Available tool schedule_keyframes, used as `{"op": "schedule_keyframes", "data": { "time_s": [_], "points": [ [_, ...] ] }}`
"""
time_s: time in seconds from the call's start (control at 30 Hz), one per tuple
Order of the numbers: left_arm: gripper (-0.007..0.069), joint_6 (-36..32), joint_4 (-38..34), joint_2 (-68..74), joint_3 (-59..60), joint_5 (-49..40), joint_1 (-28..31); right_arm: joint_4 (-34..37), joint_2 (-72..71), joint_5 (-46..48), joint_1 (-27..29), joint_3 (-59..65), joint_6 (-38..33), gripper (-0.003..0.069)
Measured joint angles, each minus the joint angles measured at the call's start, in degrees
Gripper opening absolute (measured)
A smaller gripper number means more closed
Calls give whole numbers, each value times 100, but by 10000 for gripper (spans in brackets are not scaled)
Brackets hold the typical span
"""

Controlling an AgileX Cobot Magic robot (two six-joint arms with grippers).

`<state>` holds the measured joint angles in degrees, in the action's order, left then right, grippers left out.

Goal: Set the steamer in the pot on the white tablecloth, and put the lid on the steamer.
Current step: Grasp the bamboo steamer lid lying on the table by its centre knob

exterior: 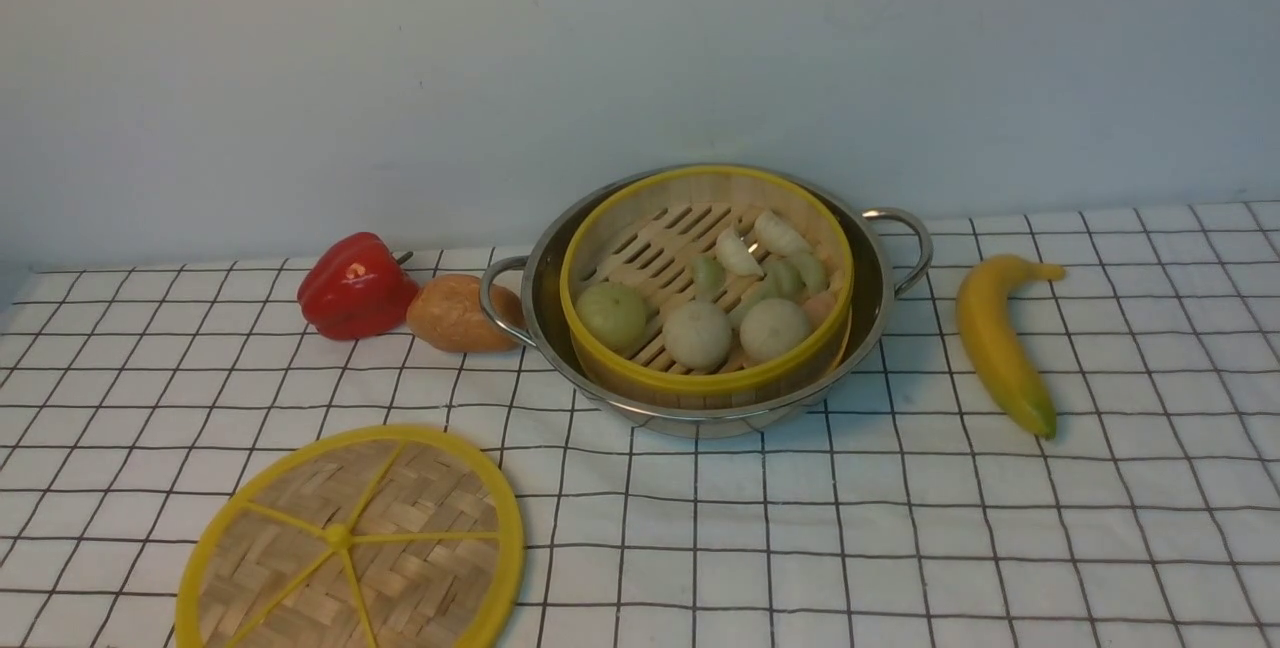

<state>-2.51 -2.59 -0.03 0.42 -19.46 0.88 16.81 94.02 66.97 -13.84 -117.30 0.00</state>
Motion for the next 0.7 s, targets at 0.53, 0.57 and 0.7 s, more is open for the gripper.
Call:
{"op": "schedule_keyframes", "data": {
  "time_s": [0.53,0.57,0.7],
  "points": [
    [243,0,0,0,0,0,0,-1718,-5717,-4944,215,8380,675,136],
    [243,0,0,0,0,0,0,-1724,-6058,-5269,383,8834,720,141],
    [243,0,0,0,0,0,0,-1737,-6765,-5636,888,9731,743,153]
  ]
}}
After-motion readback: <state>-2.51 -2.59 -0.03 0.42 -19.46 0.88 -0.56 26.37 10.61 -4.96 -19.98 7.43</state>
